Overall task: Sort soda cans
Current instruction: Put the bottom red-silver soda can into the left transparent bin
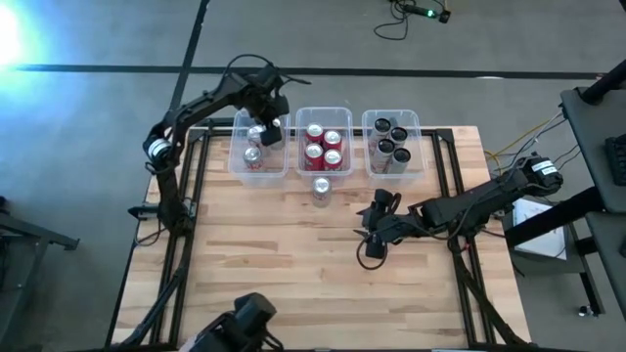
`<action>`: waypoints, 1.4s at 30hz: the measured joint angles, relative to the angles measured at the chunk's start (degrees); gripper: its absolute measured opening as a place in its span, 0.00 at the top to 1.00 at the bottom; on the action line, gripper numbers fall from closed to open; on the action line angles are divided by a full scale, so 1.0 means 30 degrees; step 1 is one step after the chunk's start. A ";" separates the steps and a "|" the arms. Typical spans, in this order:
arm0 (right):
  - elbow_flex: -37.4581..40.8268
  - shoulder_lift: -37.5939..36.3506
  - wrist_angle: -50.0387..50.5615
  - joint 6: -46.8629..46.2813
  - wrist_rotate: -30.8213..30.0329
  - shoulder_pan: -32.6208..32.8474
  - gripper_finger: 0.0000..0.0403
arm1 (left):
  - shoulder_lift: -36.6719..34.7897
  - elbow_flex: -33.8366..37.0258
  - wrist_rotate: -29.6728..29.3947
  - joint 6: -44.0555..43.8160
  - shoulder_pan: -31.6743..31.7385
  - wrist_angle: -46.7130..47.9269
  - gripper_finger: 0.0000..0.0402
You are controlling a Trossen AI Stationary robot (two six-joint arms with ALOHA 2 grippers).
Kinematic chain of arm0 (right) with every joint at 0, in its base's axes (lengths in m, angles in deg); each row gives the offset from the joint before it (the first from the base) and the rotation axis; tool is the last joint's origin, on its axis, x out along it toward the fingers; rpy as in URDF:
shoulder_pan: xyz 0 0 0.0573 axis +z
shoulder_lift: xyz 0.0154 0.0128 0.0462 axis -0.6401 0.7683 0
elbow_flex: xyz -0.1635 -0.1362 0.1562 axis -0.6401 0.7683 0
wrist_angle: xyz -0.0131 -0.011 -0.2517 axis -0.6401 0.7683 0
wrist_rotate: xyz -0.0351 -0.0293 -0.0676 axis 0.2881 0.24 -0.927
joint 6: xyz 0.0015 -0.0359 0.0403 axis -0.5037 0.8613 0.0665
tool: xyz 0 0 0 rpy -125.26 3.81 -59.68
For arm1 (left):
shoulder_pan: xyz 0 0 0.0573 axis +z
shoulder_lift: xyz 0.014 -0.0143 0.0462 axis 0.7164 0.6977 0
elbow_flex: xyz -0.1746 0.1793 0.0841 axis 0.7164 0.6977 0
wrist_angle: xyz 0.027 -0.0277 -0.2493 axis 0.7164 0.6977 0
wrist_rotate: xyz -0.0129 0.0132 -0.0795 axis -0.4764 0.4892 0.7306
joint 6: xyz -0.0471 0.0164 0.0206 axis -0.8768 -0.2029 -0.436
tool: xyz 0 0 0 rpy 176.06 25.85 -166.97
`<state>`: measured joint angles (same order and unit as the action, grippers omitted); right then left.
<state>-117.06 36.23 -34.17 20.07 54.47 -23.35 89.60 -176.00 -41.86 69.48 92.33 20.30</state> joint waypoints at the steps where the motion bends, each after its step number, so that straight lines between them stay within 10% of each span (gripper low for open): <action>1: 0.0000 0.0000 0.0018 -0.0014 0.0000 0.0000 0.42 | 0.0090 0.0014 0.0016 0.0058 0.0018 -0.0010 0.29; 26: 0.0000 0.0000 0.0047 -0.0040 0.0000 0.0000 0.43 | 0.2343 0.0139 0.0053 -0.0211 0.0370 -0.0438 0.29; 42: 0.0000 0.0000 0.0047 -0.0164 -0.0066 0.0000 0.36 | 0.2125 -0.0754 -0.0753 -0.0242 0.0389 0.1145 0.10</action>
<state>-117.06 36.23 -34.03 19.58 54.27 -23.35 95.97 -178.26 -44.12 68.75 93.50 23.73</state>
